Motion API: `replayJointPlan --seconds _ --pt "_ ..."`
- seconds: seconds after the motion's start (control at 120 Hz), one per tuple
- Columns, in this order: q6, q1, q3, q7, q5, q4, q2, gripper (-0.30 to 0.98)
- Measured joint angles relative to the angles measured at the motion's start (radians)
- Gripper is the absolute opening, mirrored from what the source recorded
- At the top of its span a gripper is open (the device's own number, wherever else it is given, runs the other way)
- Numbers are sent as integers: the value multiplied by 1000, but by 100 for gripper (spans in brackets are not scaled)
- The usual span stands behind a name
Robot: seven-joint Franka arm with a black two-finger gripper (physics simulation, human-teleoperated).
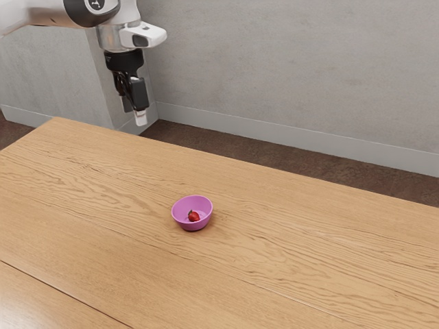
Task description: Take strawberry from the bowl
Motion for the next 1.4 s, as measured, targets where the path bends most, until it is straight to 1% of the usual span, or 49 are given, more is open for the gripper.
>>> replayJointPlan --seconds 0.1,0.15,0.192,0.267,0.308,0.342,0.408,0.45,0.467,0.517,0.567,0.633,0.667,0.717,0.783,0.867,1.008,1.225,1.317,1.4 --pt "0 4 1 11 -8 0 2 69" --pt "0 18 1 16 -23 0 5 68" --pt "0 54 0 20 -58 -1 12 68" --pt "-7 177 -3 41 -145 -1 33 68" --pt "-10 199 -19 76 -160 15 35 69" --pt "-13 166 -50 104 -137 24 31 69" --pt "-36 46 -88 155 -96 34 6 68" --pt "-62 11 -113 185 -72 36 -7 68" --pt "-72 10 -134 199 -52 36 -10 68" --pt "-64 13 -230 270 51 29 1 68" --pt "-9 3 -278 359 118 -19 24 68" --pt "114 47 -300 468 159 -146 67 68" --pt "181 63 -302 518 175 -190 118 68" --pt "267 71 -304 587 215 -220 216 68" --pt "360 79 -305 670 255 -236 275 67" --pt "448 88 -303 764 284 -270 299 62" --pt "544 115 -302 902 324 -322 278 46" --pt "651 158 -302 1069 346 -367 310 31" --pt "691 160 -300 1124 349 -367 341 27" --pt "721 164 -292 1167 349 -365 359 28"
